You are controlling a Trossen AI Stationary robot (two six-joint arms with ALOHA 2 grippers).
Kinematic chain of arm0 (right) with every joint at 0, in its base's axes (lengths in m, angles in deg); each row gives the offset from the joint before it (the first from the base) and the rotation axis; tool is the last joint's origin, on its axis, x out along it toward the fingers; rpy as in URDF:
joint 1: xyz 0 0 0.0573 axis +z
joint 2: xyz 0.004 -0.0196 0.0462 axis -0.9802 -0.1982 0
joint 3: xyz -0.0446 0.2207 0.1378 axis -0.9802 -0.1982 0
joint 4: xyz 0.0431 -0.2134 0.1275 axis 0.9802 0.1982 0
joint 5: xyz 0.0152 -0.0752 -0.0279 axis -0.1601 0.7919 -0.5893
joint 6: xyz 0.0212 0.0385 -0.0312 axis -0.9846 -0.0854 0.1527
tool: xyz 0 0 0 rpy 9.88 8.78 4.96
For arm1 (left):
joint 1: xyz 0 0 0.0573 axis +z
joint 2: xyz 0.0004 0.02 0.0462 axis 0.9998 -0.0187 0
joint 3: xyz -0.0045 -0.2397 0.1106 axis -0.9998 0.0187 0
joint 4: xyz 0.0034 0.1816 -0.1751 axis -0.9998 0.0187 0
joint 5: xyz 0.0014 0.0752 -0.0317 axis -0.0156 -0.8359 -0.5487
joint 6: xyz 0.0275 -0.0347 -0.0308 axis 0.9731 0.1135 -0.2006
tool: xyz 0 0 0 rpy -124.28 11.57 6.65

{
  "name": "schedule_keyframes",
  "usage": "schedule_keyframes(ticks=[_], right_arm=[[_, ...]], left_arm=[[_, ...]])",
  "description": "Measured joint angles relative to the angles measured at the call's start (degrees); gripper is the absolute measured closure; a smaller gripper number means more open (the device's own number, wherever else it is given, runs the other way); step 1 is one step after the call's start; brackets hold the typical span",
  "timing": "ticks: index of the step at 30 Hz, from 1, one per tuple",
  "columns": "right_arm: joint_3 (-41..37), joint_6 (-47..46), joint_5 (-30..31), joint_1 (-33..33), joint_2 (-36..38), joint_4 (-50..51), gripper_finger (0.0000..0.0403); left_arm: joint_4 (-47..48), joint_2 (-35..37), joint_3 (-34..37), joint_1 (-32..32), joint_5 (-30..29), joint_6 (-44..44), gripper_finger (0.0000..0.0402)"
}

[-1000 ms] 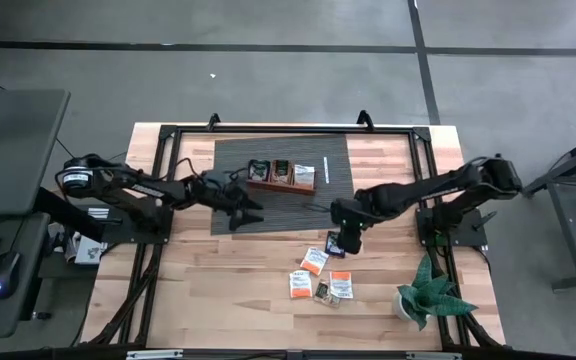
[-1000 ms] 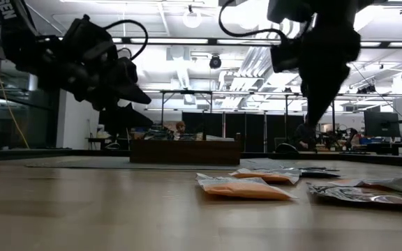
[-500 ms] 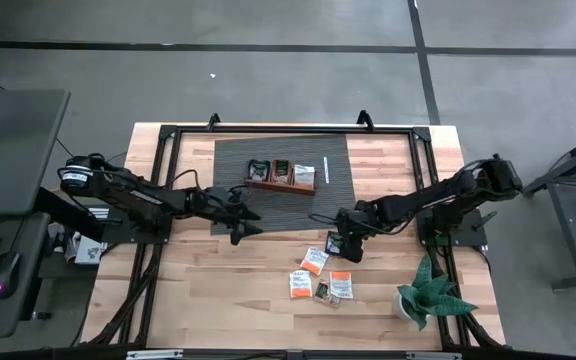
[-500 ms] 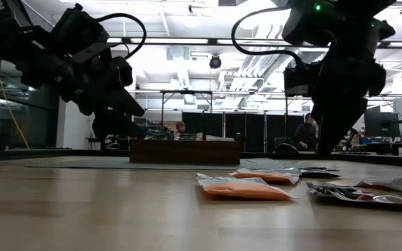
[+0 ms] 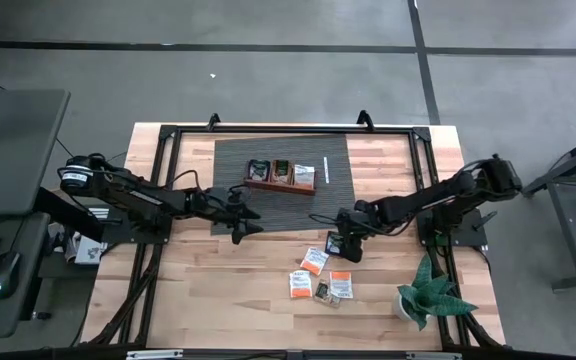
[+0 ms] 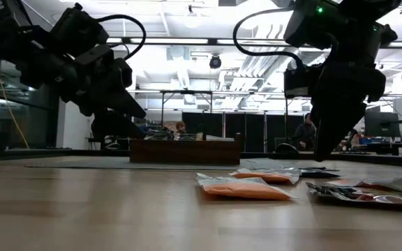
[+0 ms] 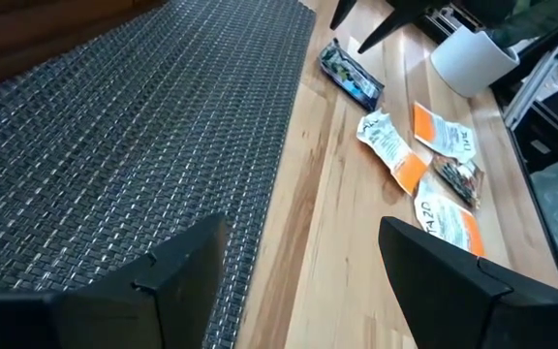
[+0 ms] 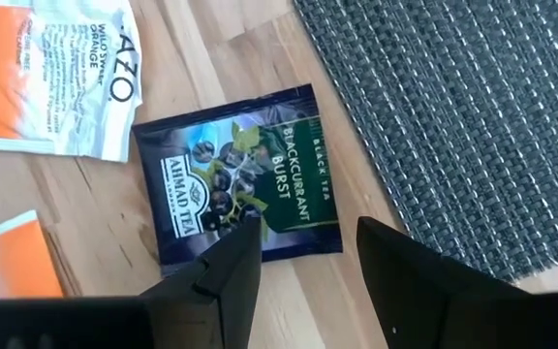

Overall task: Pick & Place Tea
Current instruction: Put the violet tea bag into the left section of the wooden organizer

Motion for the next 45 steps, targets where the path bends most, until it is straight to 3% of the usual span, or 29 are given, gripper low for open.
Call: schedule_keyframes(ticks=[12,24,35,42,45], right_arm=[[0.4,-1.0,-2.2,0.0,-6.8,-3.2,0.0235],[0.4,-5.3,-3.2,-0.1,-7.6,-2.8,0.0240],[0.4,-6.6,-4.5,-1.4,-7.6,-1.7,0.0317],[0.4,-6.7,-5.7,-2.4,-7.6,-1.7,0.0394],[0.4,-6.7,-5.9,-2.4,-7.6,-2.0,0.0398]], left_arm=[[3.0,0.0,0.0,0.0,-0.6,0.0,0.0131],[4.1,0.0,0.0,0.0,-0.7,0.0,0.0131],[4.2,0.0,0.0,0.0,-1.9,0.0,0.0131],[5.4,0.0,0.0,0.0,-1.9,0.0,0.0131],[6.0,0.0,0.0,0.0,-1.9,0.0,0.0131]])
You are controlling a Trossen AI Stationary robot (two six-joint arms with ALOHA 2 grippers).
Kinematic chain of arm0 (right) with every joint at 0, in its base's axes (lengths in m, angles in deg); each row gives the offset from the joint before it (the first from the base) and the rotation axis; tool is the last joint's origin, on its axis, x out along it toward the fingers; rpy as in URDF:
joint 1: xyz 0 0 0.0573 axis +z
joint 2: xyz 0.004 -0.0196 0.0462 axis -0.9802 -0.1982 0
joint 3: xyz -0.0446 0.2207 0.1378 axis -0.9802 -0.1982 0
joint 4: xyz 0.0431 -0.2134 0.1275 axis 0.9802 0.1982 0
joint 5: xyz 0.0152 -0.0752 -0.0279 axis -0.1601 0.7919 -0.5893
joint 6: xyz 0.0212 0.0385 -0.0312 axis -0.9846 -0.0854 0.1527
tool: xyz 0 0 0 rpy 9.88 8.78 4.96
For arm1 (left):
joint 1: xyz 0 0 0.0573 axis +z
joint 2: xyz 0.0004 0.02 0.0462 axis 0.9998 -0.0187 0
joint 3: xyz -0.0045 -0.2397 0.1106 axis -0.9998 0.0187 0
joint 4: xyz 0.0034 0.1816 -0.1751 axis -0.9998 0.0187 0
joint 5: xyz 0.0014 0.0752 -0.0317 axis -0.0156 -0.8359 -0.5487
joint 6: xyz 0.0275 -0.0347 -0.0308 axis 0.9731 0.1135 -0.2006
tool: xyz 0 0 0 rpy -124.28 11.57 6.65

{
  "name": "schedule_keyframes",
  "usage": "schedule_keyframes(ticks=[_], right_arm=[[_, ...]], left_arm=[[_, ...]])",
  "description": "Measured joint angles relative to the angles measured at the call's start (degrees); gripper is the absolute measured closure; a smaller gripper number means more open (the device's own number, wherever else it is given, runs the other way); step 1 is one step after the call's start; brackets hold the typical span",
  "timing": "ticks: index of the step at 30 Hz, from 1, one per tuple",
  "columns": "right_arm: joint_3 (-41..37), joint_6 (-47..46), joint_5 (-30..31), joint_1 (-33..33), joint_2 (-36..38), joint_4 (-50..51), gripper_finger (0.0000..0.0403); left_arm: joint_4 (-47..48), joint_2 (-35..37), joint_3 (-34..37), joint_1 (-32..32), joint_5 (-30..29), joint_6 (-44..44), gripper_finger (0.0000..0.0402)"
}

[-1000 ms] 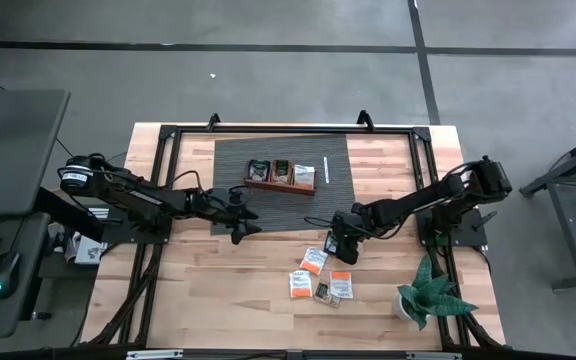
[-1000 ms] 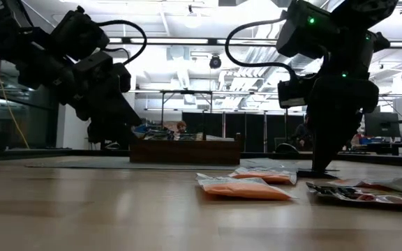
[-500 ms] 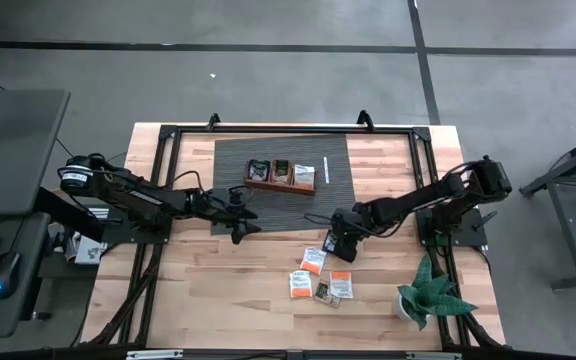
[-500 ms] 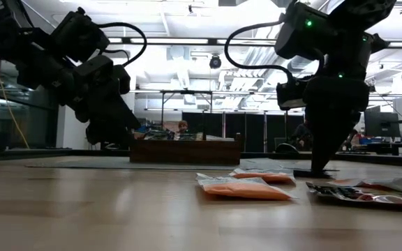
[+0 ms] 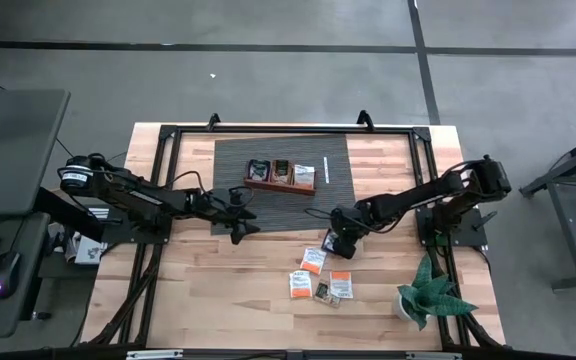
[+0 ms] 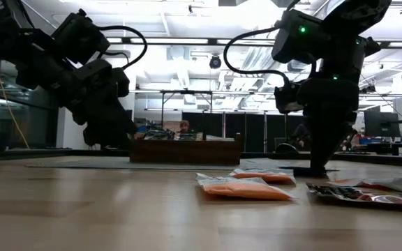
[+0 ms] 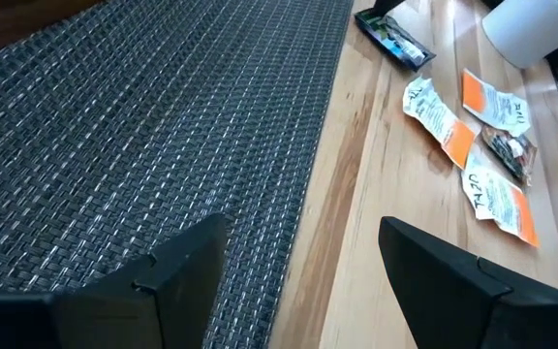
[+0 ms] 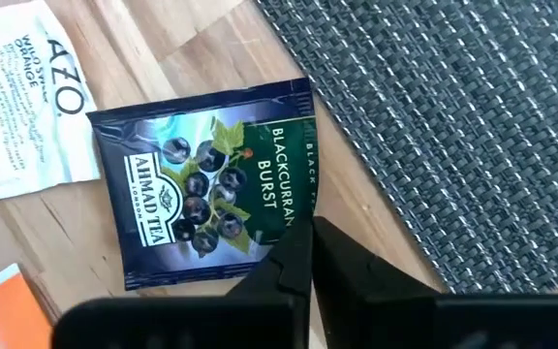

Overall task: Pick & Place Tea
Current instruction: Put the violet tea bag into the left section of the wooden organizer

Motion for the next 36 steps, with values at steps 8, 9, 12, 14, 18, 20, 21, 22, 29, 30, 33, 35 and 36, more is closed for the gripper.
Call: schedule_keyframes(ticks=[8,9,12,14,18,20,21,22,29,30,33,35,36], right_arm=[[2.4,0.9,2.7,0.2,1.4,1.5,0.0402],[2.8,1.3,3.1,0.2,1.5,1.7,0.0402],[4.1,1.6,4.1,0.3,2.3,2.8,0.0402],[5.5,2.3,4.5,0.7,2.5,3.5,0.0402],[8.7,4.3,6.2,1.6,2.5,4.3,0.0403],[10.5,5.0,7.3,1.9,2.5,4.6,0.0403],[11.4,5.8,7.6,1.8,2.5,5.2,0.0403],[12.4,6.6,7.8,1.8,2.5,5.6,0.0403],[19.2,12.2,10.5,0.7,2.6,7.9,0.0403],[20.1,13.1,10.9,0.3,2.6,8.0,0.0403],[22.6,15.9,11.6,-1.2,2.6,8.7,0.0403],[24.1,18.0,11.6,-2.5,2.6,8.8,0.0403],[24.9,19.0,11.6,-3.2,2.6,8.9,0.0403]], left_arm=[[0.2,0.0,0.0,0.0,0.0,0.0,0.0131],[0.2,0.0,0.0,0.0,0.0,0.0,0.0131],[0.2,0.0,0.0,0.0,0.0,0.0,0.0131],[0.2,0.0,0.0,0.0,0.0,0.0,0.0131],[0.2,0.0,0.0,0.0,0.0,0.0,0.0131],[0.2,0.0,0.0,0.0,0.0,-0.1,0.0131],[0.2,0.0,0.0,0.0,0.0,-0.1,0.0131],[0.2,0.0,0.0,0.0,0.0,-0.2,0.0131],[-2.1,0.0,0.0,0.0,0.1,-0.2,0.0131],[-2.4,0.0,0.0,0.0,0.1,-0.3,0.0131],[-2.5,0.0,0.0,0.0,0.0,-0.3,0.0131],[-2.4,0.0,0.0,0.0,0.0,-0.3,0.0131],[-2.4,0.0,0.0,0.0,0.0,-0.3,0.0131]])
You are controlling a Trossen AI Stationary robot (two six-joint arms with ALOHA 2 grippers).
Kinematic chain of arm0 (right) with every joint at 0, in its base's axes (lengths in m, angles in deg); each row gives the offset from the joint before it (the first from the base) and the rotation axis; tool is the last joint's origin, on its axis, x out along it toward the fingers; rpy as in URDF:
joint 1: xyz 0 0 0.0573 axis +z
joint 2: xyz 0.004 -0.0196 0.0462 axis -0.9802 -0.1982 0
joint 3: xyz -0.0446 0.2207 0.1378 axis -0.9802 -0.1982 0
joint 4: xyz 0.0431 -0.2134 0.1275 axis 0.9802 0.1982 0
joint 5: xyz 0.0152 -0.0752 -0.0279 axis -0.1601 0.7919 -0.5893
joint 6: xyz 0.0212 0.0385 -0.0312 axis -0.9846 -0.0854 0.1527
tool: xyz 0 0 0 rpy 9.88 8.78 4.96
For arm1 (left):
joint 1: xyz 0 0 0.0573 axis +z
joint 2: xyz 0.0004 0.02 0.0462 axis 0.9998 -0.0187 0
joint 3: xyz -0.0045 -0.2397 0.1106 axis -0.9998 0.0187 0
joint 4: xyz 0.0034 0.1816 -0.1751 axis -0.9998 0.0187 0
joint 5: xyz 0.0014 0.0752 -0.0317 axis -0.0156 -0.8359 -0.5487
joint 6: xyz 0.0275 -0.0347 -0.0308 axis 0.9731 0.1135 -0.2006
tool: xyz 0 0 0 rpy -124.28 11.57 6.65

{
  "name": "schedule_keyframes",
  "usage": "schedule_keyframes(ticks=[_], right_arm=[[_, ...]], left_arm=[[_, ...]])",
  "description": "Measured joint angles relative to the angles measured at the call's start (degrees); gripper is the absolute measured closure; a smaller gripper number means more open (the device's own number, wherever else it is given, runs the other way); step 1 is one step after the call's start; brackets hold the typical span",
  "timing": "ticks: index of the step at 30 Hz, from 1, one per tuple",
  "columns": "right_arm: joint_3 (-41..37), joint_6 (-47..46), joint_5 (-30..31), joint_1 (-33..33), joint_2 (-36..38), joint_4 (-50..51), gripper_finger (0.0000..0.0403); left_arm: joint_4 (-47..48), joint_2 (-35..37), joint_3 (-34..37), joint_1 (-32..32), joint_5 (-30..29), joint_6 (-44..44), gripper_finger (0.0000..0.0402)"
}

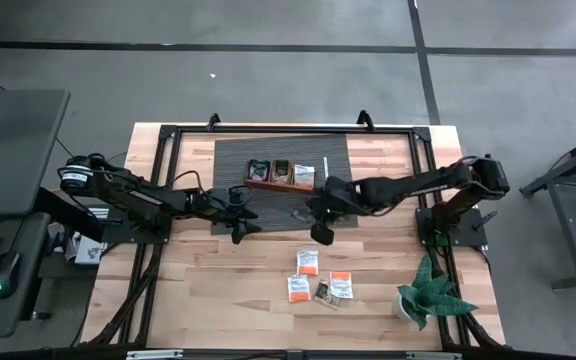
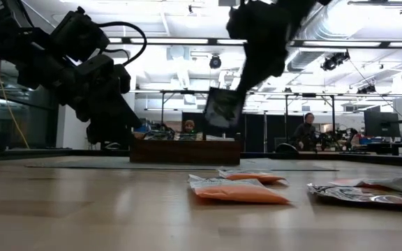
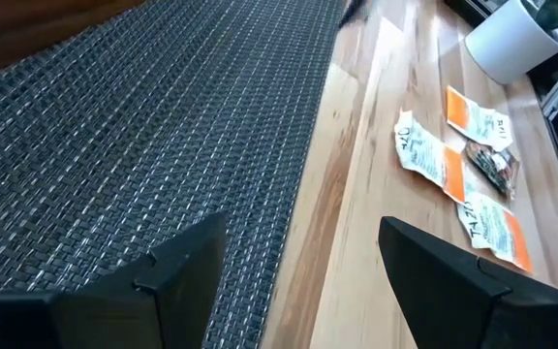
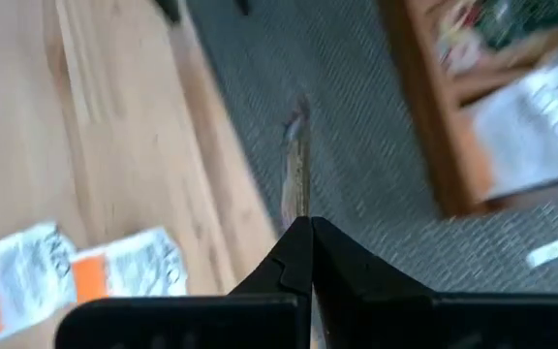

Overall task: Pick & Place Tea
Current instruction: Put the violet tea bag into the left section of the wooden organizer

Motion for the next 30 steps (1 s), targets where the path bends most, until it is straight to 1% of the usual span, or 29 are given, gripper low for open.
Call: schedule_keyframes(ticks=[7,13,17,21,26,30], right_arm=[[5.5,8.0,-0.9,-6.7,0.0,0.3,0.0403],[10.7,14.5,-3.0,-12.3,-3.0,0.4,0.0403],[15.3,18.1,-5.3,-14.9,-7.7,0.4,0.0403],[21.5,20.6,-7.5,-16.5,-13.9,0.7,0.0403],[30.7,22.7,-10.1,-18.0,-21.5,1.2,0.0403],[38.1,24.6,-11.2,-18.9,-26.7,3.4,0.0403]], left_arm=[[0.5,0.0,0.0,0.0,0.0,0.0,0.0131],[0.5,0.0,0.0,0.1,-0.4,0.0,0.0131],[1.0,2.2,0.0,0.1,-0.8,0.0,0.0131],[4.9,5.7,0.0,0.6,-2.5,0.2,0.0131],[14.2,11.8,0.0,3.1,-2.7,1.4,0.0131],[20.8,16.6,0.0,4.7,-2.7,3.3,0.0131]])
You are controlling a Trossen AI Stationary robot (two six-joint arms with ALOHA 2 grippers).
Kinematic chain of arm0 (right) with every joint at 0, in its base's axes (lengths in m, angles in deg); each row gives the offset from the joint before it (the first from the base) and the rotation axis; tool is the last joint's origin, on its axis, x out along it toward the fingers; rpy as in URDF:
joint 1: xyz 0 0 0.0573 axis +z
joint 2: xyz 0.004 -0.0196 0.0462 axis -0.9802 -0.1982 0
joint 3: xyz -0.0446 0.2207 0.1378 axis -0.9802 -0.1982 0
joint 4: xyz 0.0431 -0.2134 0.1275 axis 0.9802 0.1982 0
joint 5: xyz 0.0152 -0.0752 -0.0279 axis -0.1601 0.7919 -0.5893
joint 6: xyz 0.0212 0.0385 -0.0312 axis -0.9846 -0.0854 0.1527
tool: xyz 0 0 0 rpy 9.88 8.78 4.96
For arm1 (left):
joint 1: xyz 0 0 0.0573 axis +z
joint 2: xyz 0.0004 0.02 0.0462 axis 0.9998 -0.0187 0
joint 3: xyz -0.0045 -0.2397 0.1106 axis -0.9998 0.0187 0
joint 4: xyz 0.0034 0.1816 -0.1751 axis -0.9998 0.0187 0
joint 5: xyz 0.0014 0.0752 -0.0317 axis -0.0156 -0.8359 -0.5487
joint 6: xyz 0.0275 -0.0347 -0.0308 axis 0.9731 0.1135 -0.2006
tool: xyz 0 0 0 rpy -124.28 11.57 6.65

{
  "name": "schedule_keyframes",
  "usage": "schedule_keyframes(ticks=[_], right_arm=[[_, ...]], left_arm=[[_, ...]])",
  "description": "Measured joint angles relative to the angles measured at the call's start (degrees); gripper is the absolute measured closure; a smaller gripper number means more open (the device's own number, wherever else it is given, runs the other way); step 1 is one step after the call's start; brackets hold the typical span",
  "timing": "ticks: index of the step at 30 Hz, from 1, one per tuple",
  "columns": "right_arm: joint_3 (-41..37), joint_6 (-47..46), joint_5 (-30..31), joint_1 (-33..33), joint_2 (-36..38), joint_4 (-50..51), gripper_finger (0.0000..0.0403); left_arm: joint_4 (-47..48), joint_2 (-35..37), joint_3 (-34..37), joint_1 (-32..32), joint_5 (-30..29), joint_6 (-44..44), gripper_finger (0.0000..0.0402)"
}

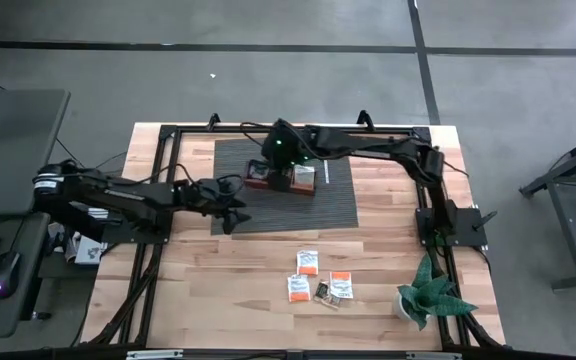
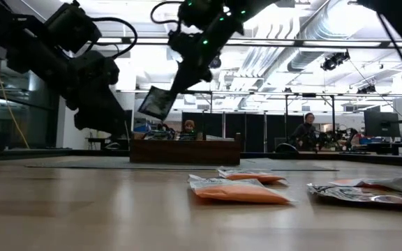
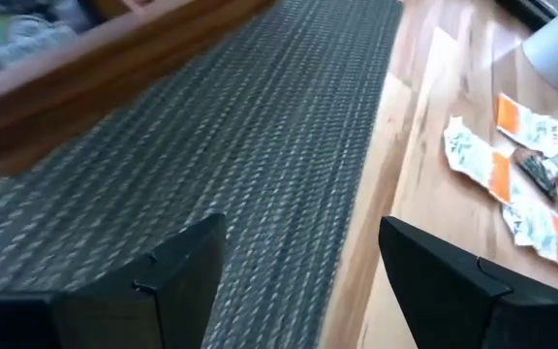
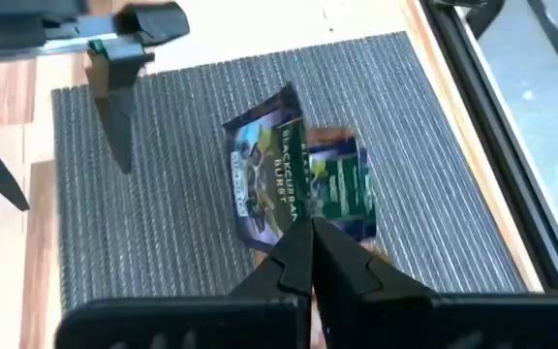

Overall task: Pick & Place Tea
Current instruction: Put the violet tea bag into the left section of the wooden organizer

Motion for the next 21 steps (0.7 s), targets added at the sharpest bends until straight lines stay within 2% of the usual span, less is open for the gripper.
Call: schedule_keyframes(ticks=[7,15,21], right_arm=[[8.0,1.8,-2.4,-1.4,-7.0,4.0,0.0403],[6.4,1.7,-3.1,-1.9,-9.3,4.7,0.0403],[6.4,1.8,-1.1,-2.2,-9.5,3.4,0.0403]], left_arm=[[8.7,8.5,0.0,3.2,-0.5,2.4,0.0131],[15.0,17.3,0.0,6.2,-0.5,3.5,0.0131],[16.2,20.3,0.0,6.3,-1.6,3.4,0.0131]])
